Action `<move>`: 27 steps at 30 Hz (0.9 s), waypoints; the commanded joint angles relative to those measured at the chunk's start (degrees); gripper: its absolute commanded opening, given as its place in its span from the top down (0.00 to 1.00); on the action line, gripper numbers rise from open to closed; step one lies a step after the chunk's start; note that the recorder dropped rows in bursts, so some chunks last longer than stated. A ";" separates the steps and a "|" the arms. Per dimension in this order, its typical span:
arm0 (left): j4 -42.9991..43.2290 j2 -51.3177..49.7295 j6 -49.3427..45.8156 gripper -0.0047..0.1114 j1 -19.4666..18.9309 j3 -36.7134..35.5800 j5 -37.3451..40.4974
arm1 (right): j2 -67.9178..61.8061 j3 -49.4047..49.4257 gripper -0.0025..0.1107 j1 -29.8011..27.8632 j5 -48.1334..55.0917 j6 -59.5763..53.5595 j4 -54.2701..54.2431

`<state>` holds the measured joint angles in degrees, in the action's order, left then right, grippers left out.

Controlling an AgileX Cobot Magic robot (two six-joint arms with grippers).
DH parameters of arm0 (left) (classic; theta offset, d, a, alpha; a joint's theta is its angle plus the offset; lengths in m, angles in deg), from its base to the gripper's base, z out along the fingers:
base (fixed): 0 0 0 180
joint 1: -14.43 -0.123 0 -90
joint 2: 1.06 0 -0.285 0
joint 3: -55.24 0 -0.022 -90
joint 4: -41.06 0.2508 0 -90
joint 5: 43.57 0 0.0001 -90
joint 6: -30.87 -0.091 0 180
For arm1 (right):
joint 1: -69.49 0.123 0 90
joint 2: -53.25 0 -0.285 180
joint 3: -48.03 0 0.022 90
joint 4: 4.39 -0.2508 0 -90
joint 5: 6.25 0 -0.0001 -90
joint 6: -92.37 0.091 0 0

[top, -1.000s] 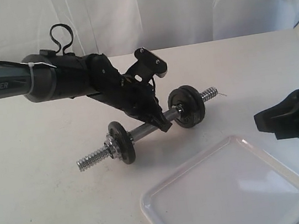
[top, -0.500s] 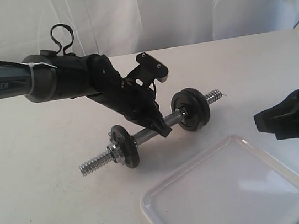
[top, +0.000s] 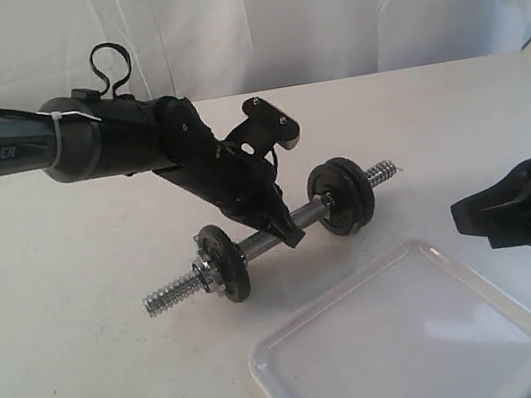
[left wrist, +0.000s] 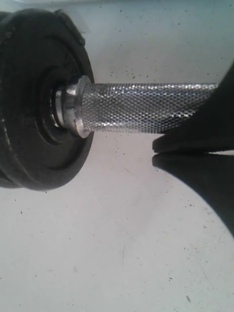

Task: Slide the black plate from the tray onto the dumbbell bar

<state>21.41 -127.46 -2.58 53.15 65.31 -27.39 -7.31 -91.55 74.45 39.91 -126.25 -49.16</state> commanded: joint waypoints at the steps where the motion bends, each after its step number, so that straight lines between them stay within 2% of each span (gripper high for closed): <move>1: -0.74 0.81 0.26 0.96 0.40 0.12 0.31 | 0.30 0.25 0.98 -0.49 0.16 0.04 -0.19; 17: 0.44 1.23 0.16 0.96 0.40 0.12 -3.31 | 0.30 0.25 0.98 -0.49 -0.06 0.04 -0.19; 21: 0.86 5.87 0.66 0.96 0.27 0.12 -5.03 | 0.30 0.25 0.98 -0.49 -0.19 0.04 -0.03; 25: 0.86 13.20 0.66 0.96 0.27 -0.21 1.01 | 0.30 0.25 0.98 -0.49 -1.92 -1.88 0.09; 27: 0.86 16.33 0.66 0.96 0.27 -1.50 1.55 | 0.30 0.25 0.98 -0.49 -1.92 -3.27 0.09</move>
<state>22.63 -115.36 -2.47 53.15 65.21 -28.59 -7.31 -91.53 74.45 38.66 -127.37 -49.12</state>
